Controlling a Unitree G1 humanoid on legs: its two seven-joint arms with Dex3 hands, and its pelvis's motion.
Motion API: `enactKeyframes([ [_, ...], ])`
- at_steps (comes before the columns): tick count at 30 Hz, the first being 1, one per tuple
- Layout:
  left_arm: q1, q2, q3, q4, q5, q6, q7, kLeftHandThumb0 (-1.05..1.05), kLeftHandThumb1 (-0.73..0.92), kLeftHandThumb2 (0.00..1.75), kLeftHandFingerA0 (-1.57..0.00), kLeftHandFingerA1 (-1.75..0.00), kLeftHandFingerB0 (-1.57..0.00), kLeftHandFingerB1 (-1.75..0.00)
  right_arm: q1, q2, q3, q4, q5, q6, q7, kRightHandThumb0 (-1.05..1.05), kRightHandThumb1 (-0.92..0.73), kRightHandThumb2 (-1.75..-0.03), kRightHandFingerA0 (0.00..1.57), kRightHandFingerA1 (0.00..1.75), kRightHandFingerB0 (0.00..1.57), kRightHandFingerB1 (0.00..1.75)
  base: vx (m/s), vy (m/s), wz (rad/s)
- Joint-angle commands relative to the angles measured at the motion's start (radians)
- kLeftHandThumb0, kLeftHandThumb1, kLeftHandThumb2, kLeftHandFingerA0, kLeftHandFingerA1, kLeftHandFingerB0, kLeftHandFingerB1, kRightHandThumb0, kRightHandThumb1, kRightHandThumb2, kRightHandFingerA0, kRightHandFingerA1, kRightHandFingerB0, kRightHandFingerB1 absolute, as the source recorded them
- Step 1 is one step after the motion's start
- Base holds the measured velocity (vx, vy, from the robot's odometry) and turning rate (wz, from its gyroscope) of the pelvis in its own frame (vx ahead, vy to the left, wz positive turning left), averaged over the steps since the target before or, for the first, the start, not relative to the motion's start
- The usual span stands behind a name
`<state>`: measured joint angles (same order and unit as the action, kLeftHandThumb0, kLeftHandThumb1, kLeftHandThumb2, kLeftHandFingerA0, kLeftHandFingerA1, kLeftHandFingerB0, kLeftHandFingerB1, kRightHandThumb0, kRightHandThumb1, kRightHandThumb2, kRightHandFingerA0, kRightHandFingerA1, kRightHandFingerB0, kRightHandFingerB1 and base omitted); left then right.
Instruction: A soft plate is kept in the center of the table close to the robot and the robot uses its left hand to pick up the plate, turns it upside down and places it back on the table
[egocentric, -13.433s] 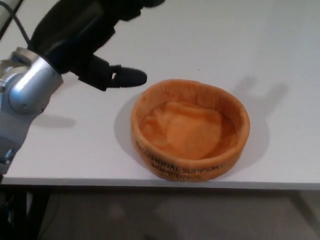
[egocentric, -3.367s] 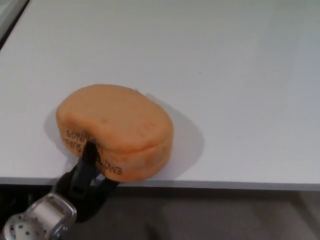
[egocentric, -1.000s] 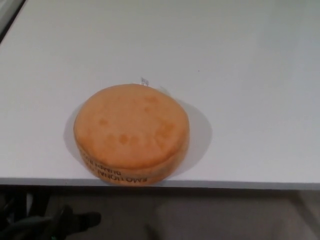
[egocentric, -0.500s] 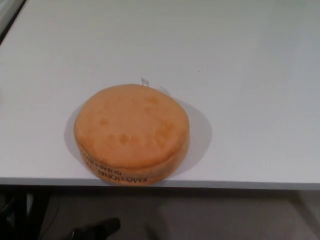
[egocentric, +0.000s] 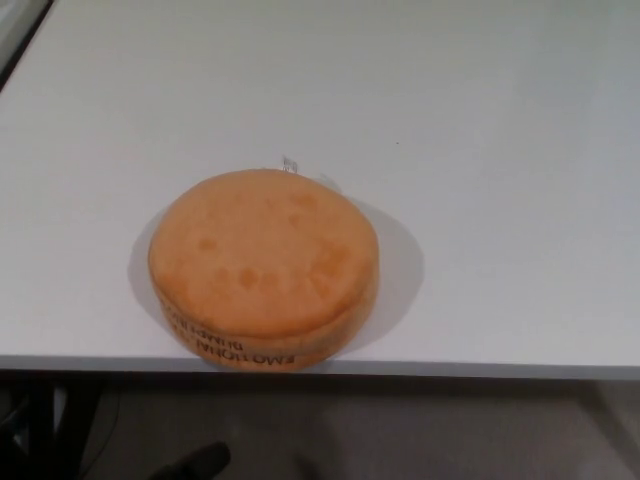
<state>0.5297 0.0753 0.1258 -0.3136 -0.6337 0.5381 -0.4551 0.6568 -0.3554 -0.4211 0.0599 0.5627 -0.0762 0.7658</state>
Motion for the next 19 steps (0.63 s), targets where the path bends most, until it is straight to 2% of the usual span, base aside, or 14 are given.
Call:
enactKeyframes([
  [1, 0.094, -0.181, 0.093, 0.255, 0.242, -0.857, -0.064, -0.90, 0.90, 0.68, -0.24, -0.37, -0.21, -0.27, -0.005, 0.025, -0.144, -0.001, 0.585, 0.528, -0.017, -0.93, -0.70, -1.08, 0.43, 0.51, 0.06, 0.13, 0.00, 0.000, 0.00],
  [3, 0.092, -0.185, 0.093, 0.259, 0.244, -0.861, -0.060, -0.91, 0.89, 0.68, -0.24, -0.38, -0.20, -0.27, -0.012, 0.015, -0.148, 0.016, 0.605, 0.555, 0.022, -1.05, -0.76, -1.09, 0.19, 0.44, 0.00, 0.00, 0.00, 0.000, 0.00],
  [4, 0.091, -0.187, 0.094, 0.260, 0.246, -0.863, -0.056, -0.91, 0.89, 0.68, -0.24, -0.38, -0.20, -0.27, -0.010, 0.012, -0.147, 0.013, 0.603, 0.558, 0.027, -1.05, -0.76, -1.09, 0.19, 0.44, 0.00, 0.00, 0.00, 0.000, 0.00],
  [5, 0.088, -0.193, 0.095, 0.262, 0.243, -0.861, -0.052, -0.92, 0.89, 0.68, -0.24, -0.38, -0.21, -0.28, -0.012, 0.003, -0.145, 0.013, 0.593, 0.559, 0.041, -1.05, -0.77, -1.10, 0.23, 0.47, 0.00, 0.01, 0.00, 0.000, 0.00],
  [6, 0.087, -0.194, 0.095, 0.263, 0.243, -0.863, -0.052, -0.91, 0.89, 0.68, -0.23, -0.38, -0.20, -0.28, -0.009, 0.004, -0.145, 0.005, 0.589, 0.559, 0.029, -0.94, -0.87, -0.67, 0.53, 0.38, 0.00, 0.06, 0.00, 0.000, 0.00],
  [7, 0.087, -0.195, 0.096, 0.264, 0.245, -0.868, -0.052, -0.91, 0.89, 0.68, -0.23, -0.38, -0.20, -0.28, -0.005, 0.005, -0.145, -0.005, 0.587, 0.560, 0.012, -0.94, -0.87, -0.67, 0.53, 0.38, 0.00, 0.06, 0.00, 0.000, 0.00],
  [8, 0.083, -0.195, 0.096, 0.273, 0.247, -0.879, -0.056, -0.91, 0.90, 0.68, -0.22, -0.38, -0.20, -0.27, 0.001, 0.008, -0.146, -0.021, 0.589, 0.561, -0.008, -0.96, -0.86, -0.68, 0.71, 0.42, 0.00, 0.16, 0.00, 0.000, 0.00],
  [9, 0.080, -0.195, 0.097, 0.278, 0.248, -0.885, -0.058, -0.91, 0.90, 0.68, -0.22, -0.38, -0.20, -0.27, 0.003, 0.009, -0.147, -0.027, 0.590, 0.563, -0.016, -0.96, -0.86, -0.68, 0.71, 0.42, 0.00, 0.16, 0.00, 0.000, 0.00],
  [10, 0.079, -0.194, 0.098, 0.285, 0.250, -0.892, -0.058, -0.91, 0.90, 0.68, -0.22, -0.37, -0.19, -0.27, 0.012, 0.013, -0.144, -0.045, 0.563, 0.541, -0.032, -1.01, -0.78, -0.76, 0.96, 0.58, 0.01, 0.20, 0.00, 0.000, 0.00],
  [11, 0.077, -0.194, 0.101, 0.288, 0.245, -0.894, -0.063, -0.91, 0.89, 0.68, -0.22, -0.38, -0.20, -0.27, 0.017, 0.017, -0.141, -0.055, 0.545, 0.527, -0.043, -0.97, -0.72, -1.06, 1.05, 1.09, 0.10, 0.35, 0.00, 0.000, 0.00],
  [12, 0.076, -0.196, 0.103, 0.290, 0.239, -0.894, -0.067, -0.92, 0.88, 0.68, -0.24, -0.38, -0.20, -0.27, 0.014, 0.021, -0.141, -0.055, 0.541, 0.526, -0.049, -0.94, -0.66, -1.02, 1.10, 1.24, 0.14, 0.40, 0.00, 0.000, 0.00],
  [13, 0.076, -0.198, 0.103, 0.291, 0.242, -0.896, -0.063, -0.92, 0.88, 0.68, -0.24, -0.38, -0.20, -0.27, 0.010, 0.021, -0.143, -0.049, 0.548, 0.535, -0.048, -0.94, -0.66, -1.02, 1.10, 1.24, 0.14, 0.40, 0.00, 0.000, 0.00],
  [14, 0.075, -0.199, 0.103, 0.295, 0.245, -0.902, -0.061, -0.91, 0.89, 0.68, -0.24, -0.38, -0.20, -0.27, 0.008, 0.021, -0.145, -0.047, 0.550, 0.538, -0.047, -0.94, -0.81, -0.67, 1.04, 1.32, 0.23, 0.28, 0.00, 0.000, 0.00],
  [19, 0.077, -0.206, 0.102, 0.314, 0.254, -0.929, -0.060, -0.92, 0.88, 0.68, -0.25, -0.38, -0.20, -0.28, 0.006, 0.017, -0.151, -0.036, 0.565, 0.560, -0.029, -0.93, -0.81, -0.66, 1.00, 1.30, 0.32, 0.31, 0.00, 0.000, 0.00],
])
